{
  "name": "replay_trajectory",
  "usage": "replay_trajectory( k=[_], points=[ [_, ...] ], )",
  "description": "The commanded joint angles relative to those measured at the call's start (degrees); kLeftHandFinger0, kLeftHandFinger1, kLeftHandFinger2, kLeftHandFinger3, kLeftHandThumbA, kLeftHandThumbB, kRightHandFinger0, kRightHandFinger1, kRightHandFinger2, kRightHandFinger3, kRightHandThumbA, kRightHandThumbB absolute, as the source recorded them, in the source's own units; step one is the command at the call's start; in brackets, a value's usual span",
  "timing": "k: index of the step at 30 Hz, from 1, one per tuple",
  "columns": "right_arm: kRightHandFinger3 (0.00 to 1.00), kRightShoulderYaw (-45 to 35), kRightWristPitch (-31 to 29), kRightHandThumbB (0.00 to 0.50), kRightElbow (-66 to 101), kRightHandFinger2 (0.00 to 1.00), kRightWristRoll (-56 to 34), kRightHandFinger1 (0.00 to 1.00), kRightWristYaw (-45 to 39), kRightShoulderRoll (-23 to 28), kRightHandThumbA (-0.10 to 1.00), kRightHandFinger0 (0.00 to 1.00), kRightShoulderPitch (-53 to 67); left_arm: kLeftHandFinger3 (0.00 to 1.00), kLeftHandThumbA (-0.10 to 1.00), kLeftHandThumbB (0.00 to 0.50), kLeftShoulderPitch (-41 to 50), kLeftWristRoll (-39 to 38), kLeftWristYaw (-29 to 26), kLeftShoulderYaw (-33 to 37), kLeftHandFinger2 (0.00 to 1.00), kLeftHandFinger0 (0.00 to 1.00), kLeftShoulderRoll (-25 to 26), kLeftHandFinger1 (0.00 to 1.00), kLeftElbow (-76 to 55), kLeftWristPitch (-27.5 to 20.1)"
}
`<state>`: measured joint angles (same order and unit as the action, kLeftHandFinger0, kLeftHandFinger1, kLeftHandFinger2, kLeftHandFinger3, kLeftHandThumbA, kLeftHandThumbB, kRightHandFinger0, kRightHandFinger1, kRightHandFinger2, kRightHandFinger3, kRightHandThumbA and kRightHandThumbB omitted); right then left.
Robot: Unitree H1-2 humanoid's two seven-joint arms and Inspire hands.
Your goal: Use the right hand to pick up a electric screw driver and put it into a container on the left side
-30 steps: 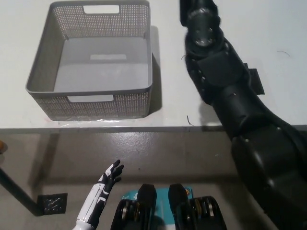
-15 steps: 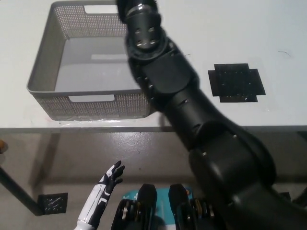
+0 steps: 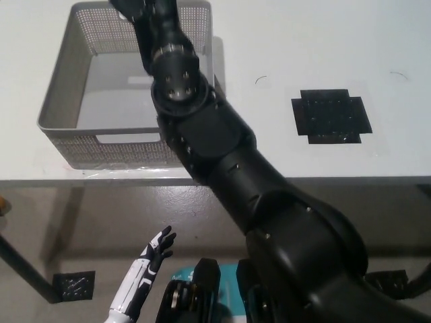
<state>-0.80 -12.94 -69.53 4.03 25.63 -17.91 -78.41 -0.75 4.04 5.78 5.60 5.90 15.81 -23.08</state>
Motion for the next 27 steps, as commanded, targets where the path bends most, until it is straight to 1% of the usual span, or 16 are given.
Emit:
replay_trajectory(
  k=[1, 3, 4, 6, 7, 9, 12, 16, 19, 20, 21, 22, 24, 25, 26, 27],
  points=[
    [0.34, 0.61, -2.97, 0.101, -1.03, 0.41, 0.32, 0.0, 0.28, -0.26, -0.1, 0.0, -1.34, 1.0, 1.0, 0.339, -0.56, -0.24, 1.03, 0.41, 1.0, 0.98, 0.65, 1.0, -1.96, -1.08],
    [0.21, 0.74, -3.21, 0.095, -2.46, 0.41, 0.39, 0.0, 0.15, -0.03, -0.1, 0.0, -0.94, 1.0, 1.0, 0.339, -0.61, -0.84, 1.34, 0.41, 1.0, 0.98, 0.66, 1.0, -1.72, -1.16],
    [0.23, 0.66, -3.74, 0.098, -3.49, 0.47, 0.2, 0.01, -0.24, 0.19, -0.1, 0.0, -0.61, 1.0, 1.0, 0.347, -0.57, -0.7, 1.34, 0.46, 1.0, 0.98, 0.68, 1.0, -1.92, -0.85],
    [0.58, 0.53, -3.58, 0.091, -4.5, 0.61, 0.02, 0.09, -0.47, 0.34, -0.1, 0.0, -0.34, 1.0, 1.0, 0.349, -0.54, -0.45, 1.29, 0.52, 1.0, 0.99, 0.7, 1.0, -2.1, -0.65],
    [0.65, 0.58, -3.72, 0.084, -5.06, 0.63, 0.09, 0.11, -0.35, 0.45, -0.1, 0.0, 0.07, 1.0, 1.0, 0.35, -0.49, -0.48, 1.41, 0.59, 1.0, 0.99, 0.72, 1.0, -2.24, -0.4],
    [0.65, 0.22, -4.04, 0.084, -6.22, 0.64, -0.43, 0.13, -1.08, 0.7, -0.1, 0.0, 0.9, 1.0, 1.0, 0.35, -0.46, -0.49, 1.64, 0.74, 1.0, 0.99, 0.67, 1.0, -2.19, -0.41],
    [0.51, 0.45, -3.63, 0.103, -7.14, 0.65, -0.27, 0.18, -1.61, 0.86, -0.1, 0.0, 1.49, 1.0, 1.0, 0.364, -0.37, -0.33, 1.68, 0.78, 1.0, 0.99, 0.59, 1.0, -2.31, -0.22],
    [0.54, 1.71, -3.71, 0.115, -7.83, 0.67, 1.05, 0.2, -1.23, 1.21, -0.1, 0.0, 2.09, 1.0, 1.0, 0.366, -0.57, 0.06, 1.77, 0.95, 1.0, 0.99, 0.61, 1.0, -2.25, -0.15],
    [0.4, 2.05, -4.2, 0.162, -7.98, 0.61, 0.88, 0.25, -2.47, 1.38, -0.1, 0.0, 2.38, 1.0, 1.0, 0.354, -0.45, 0.09, 1.9, 1.04, 1.0, 0.99, 0.75, 1.0, -2.36, -0.31],
    [0.41, 1.91, -4.34, 0.179, -7.97, 0.66, 0.54, 0.33, -3.03, 1.42, -0.06, 0.05, 2.47, 1.0, 1.0, 0.344, -0.39, 0.08, 1.93, 1.08, 1.0, 0.99, 0.77, 1.0, -2.49, -0.3],
    [0.54, 1.82, -5.07, 0.193, -7.88, 0.8, 0.14, 0.53, -4.4, 1.59, 0.07, 0.24, 2.7, 1.0, 1.0, 0.341, -0.36, 0.06, 1.95, 1.12, 1.0, 0.99, 0.77, 1.0, -2.43, -0.54],
    [0.67, 1.78, -5.35, 0.212, -7.83, 0.89, -0.05, 0.63, -5.44, 1.84, 0.18, 0.38, 2.63, 1.0, 1.0, 0.342, -0.62, -0.04, 2.03, 1.17, 1.0, 0.99, 0.77, 1.0, -2.29, -0.55],
    [0.91, 1.56, -5.85, 0.255, -7.56, 0.94, -0.76, 0.81, -9.15, 2.16, 0.35, 0.69, 2.86, 1.0, 1.0, 0.34, -0.46, -0.07, 2.23, 1.34, 1.0, 0.99, 0.87, 1.0, -2.43, -0.59],
    [0.92, 1.42, -6.23, 0.259, -7.46, 0.92, -1.06, 0.81, -10.34, 2.14, 0.37, 0.72, 3.04, 1.0, 1.0, 0.34, -0.23, -0.15, 2.23, 1.35, 1.0, 0.99, 0.86, 1.0, -2.48, -0.59],
    [1.0, 1.15, -5.72, 0.282, -7.48, 1.0, -1.58, 1.0, -12.49, 2.38, 0.43, 0.92, 2.91, 1.0, 1.0, 0.343, -0.42, -0.49, 2.26, 1.29, 1.0, 1.0, 0.81, 1.0, -2.29, -0.68],
    [1.0, 1.19, -5.62, 0.288, -7.6, 1.0, -1.56, 1.0, -13.1, 2.5, 0.47, 1.0, 2.78, 1.0, 1.0, 0.34, -0.54, -0.79, 2.35, 1.23, 1.0, 1.0, 0.83, 1.0, -2.21, -0.73]
  ],
)
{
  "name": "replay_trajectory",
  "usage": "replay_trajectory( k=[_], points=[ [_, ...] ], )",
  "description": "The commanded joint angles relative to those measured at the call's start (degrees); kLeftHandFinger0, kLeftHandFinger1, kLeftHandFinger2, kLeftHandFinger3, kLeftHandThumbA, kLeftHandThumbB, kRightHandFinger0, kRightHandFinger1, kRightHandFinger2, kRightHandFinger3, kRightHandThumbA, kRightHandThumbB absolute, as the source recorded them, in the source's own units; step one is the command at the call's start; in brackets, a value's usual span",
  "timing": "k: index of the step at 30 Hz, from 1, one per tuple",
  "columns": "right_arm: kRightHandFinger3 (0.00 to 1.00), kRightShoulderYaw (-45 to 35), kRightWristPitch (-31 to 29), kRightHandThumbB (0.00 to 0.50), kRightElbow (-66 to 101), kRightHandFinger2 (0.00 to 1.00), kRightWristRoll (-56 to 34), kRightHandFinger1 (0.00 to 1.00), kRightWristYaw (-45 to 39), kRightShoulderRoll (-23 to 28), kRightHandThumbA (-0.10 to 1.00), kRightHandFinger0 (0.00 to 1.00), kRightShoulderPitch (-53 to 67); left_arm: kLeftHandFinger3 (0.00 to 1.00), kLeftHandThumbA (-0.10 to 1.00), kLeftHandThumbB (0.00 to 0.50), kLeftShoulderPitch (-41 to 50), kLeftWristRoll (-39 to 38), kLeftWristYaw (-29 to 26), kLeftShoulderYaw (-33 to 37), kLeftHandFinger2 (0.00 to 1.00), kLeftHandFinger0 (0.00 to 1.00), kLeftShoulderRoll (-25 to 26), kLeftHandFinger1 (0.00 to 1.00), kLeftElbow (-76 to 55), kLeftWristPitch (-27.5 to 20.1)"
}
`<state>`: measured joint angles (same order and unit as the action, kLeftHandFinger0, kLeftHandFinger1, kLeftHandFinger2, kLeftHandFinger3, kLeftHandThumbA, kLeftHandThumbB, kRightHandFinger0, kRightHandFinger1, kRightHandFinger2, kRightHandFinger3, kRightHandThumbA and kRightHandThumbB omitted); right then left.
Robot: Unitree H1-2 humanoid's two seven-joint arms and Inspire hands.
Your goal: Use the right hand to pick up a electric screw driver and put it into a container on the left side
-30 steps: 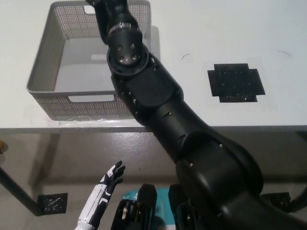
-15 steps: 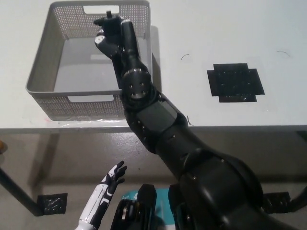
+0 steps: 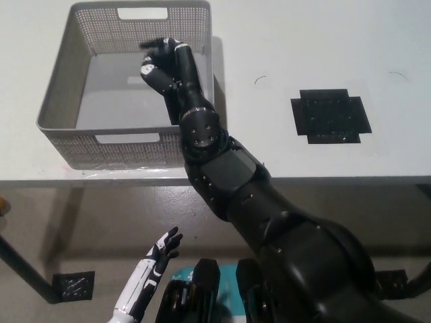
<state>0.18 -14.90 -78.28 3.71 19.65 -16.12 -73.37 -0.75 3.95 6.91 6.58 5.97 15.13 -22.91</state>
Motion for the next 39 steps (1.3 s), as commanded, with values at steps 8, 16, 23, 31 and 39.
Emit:
replay_trajectory(
  k=[8, 16, 23, 31, 39],
  points=[
    [1.0, 0.83, -3.52, 0.303, 2.0, 1.0, -0.8, 1.0, -9.46, 1.67, 0.63, 1.0, -0.88, 1.0, 1.0, 0.346, 1.15, -1.16, 1.37, 0.39, 1.0, 0.98, 0.22, 1.0, -1.37, -1.87],
    [1.0, 0.72, -3.46, 0.262, 14.62, 1.0, -1.53, 1.0, -11.51, 2.75, 0.68, 1.0, 0.62, 1.0, 1.0, 0.347, 1.86, -1.21, 0.9, -0.15, 1.0, 0.99, 0.26, 1.0, -1.5, -1.63],
    [1.0, 2.42, 5.28, 0.271, 46.38, 1.0, -0.05, 1.0, -13.1, 4.79, 0.74, 1.0, 9.81, 1.0, 1.0, 0.324, 3.16, -1.15, 0.55, -0.38, 1.0, 0.98, 0.27, 1.0, -0.98, -2.69],
    [1.0, 2.64, 12.92, 0.277, 76.61, 1.0, 1.74, 1.0, -14.52, 8.68, 0.77, 1.0, 19.93, 1.0, 1.0, 0.306, 3.48, -1.24, -0.02, -1.01, 1.0, 0.97, 0.43, 1.0, 0.01, -3.76],
    [1.0, 3.99, 13.51, 0.227, 95.51, 1.0, -2.39, 1.0, -16.85, 11.28, 0.6, 1.0, 36.37, 1.0, 1.0, 0.305, 4.06, -1.81, 0.14, -1.28, 1.0, 0.96, 0.53, 1.0, 0.31, -3.55]
  ],
)
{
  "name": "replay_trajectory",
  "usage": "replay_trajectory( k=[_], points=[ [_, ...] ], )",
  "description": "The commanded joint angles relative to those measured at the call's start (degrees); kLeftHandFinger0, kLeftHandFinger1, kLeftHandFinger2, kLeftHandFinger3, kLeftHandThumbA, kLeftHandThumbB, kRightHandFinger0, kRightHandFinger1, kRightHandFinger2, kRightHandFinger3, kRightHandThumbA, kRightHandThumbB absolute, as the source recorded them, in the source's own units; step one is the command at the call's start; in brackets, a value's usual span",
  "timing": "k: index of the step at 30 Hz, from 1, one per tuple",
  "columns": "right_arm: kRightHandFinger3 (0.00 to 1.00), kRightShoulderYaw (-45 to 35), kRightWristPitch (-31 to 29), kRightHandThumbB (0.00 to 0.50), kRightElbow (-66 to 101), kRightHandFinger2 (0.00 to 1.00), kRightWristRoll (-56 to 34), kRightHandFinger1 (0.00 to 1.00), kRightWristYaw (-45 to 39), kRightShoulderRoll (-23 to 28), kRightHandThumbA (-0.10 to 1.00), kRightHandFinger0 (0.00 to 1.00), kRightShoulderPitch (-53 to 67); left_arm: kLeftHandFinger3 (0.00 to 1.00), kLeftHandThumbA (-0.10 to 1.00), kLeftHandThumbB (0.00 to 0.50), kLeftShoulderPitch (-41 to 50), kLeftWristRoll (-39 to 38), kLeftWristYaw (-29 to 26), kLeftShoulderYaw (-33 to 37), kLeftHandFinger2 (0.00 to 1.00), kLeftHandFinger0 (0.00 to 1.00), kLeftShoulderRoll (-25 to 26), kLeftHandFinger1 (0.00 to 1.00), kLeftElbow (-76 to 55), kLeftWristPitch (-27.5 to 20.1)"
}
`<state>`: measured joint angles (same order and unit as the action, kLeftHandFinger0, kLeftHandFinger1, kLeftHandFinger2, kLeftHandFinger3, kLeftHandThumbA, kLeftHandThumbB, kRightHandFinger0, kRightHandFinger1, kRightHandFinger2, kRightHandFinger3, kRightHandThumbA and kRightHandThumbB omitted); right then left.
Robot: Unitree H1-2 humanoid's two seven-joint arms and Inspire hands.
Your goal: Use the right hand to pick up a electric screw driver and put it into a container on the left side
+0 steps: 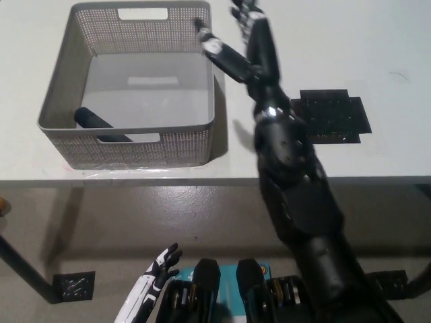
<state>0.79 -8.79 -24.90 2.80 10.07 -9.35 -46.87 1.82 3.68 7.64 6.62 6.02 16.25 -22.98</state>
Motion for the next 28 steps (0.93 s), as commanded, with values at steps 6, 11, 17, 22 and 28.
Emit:
replay_trajectory(
  k=[6, 11, 17, 22, 28],
  points=[
    [1.0, 3.63, 2.8, 0.171, 46.51, 1.0, -3.55, 1.0, -7.89, 7.26, 0.54, 1.0, 24.43, 1.0, 1.0, 0.291, 1.86, -1.81, -0.65, -1.58, 1.0, 0.96, 0.49, 1.0, -0.29, -3.81],
    [1.0, 3.85, -0.63, 0.128, 42.24, 1.0, -2.88, 1.0, -8.63, 9.88, 0.58, 1.0, 33.29, 1.0, 0.99, 0.288, 3.54, -2.2, -0.46, -1.62, 1.0, 0.96, 0.36, 1.0, -0.16, -3.93],
    [1.0, 4.41, -4.66, 0.152, 32.89, 1.0, -1.85, 1.0, -8.03, 11.41, 0.55, 1.0, 42.09, 1.0, 0.99, 0.299, 3.52, -2.81, 0.04, -2.34, 1.0, 1.0, 0.42, 1.0, -0.51, -2.91],
    [1.0, 4.58, -8.14, 0.138, 26.22, 1.0, -2.46, 1.0, -8.17, 11.53, 0.5, 1.0, 47.27, 1.0, 0.98, 0.274, 4.93, -2.76, -0.29, -2.49, 1.0, 0.97, -0.15, 1.0, -0.79, -3.35],
    [1.0, 3.86, -9.76, 0.147, 20.76, 1.0, -2.81, 1.0, -8.86, 12.0, 0.54, 0.99, 49.39, 1.0, 0.97, 0.268, 4.52, -3.0, -0.27, -2.55, 1.0, 0.98, -0.42, 1.0, -0.26, -3.74]
  ],
)
